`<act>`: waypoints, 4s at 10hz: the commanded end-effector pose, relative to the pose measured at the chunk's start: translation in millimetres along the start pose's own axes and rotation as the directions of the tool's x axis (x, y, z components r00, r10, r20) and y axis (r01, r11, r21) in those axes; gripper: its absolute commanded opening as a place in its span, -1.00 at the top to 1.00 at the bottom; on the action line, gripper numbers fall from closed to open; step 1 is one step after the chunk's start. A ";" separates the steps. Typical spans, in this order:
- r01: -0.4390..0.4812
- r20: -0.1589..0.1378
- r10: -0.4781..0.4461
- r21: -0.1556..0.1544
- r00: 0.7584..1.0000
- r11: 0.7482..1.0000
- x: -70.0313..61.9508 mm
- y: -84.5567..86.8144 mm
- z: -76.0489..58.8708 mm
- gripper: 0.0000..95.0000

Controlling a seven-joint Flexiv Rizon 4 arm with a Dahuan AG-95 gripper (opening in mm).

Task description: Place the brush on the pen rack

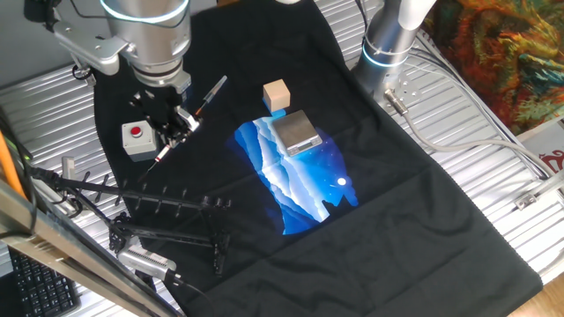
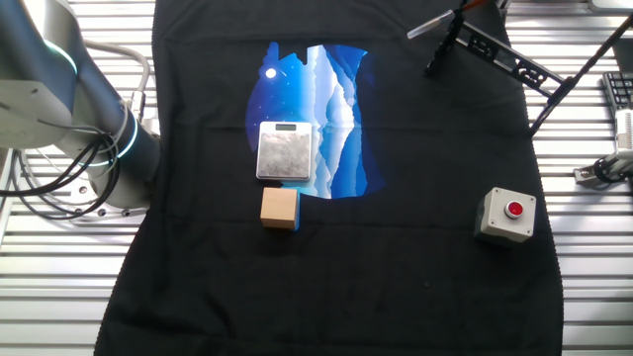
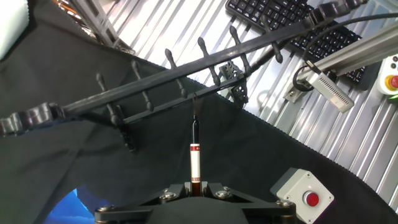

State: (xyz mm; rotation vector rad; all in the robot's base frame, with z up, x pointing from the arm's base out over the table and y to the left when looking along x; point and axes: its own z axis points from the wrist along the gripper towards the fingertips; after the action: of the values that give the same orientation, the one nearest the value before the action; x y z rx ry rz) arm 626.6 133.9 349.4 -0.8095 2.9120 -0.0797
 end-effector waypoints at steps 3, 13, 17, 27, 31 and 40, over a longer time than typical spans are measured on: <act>-0.015 0.003 0.015 0.001 1.000 1.000 0.3 1.3 2.0 1.00; -0.075 0.015 0.075 -0.003 0.997 0.997 -1.8 8.8 2.6 1.00; -0.080 0.018 0.080 -0.002 0.997 0.997 -0.9 10.7 4.9 1.00; -0.102 0.031 0.102 0.002 0.994 0.995 0.8 13.2 4.3 1.00; -0.113 0.036 0.113 0.002 0.993 0.994 -0.3 14.1 6.4 1.00; -0.144 0.032 0.143 0.011 0.989 0.990 -4.2 16.3 8.5 1.00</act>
State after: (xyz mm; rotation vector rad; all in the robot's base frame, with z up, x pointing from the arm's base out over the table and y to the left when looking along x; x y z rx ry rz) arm 622.7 150.6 340.4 -0.5870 2.9270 -0.0725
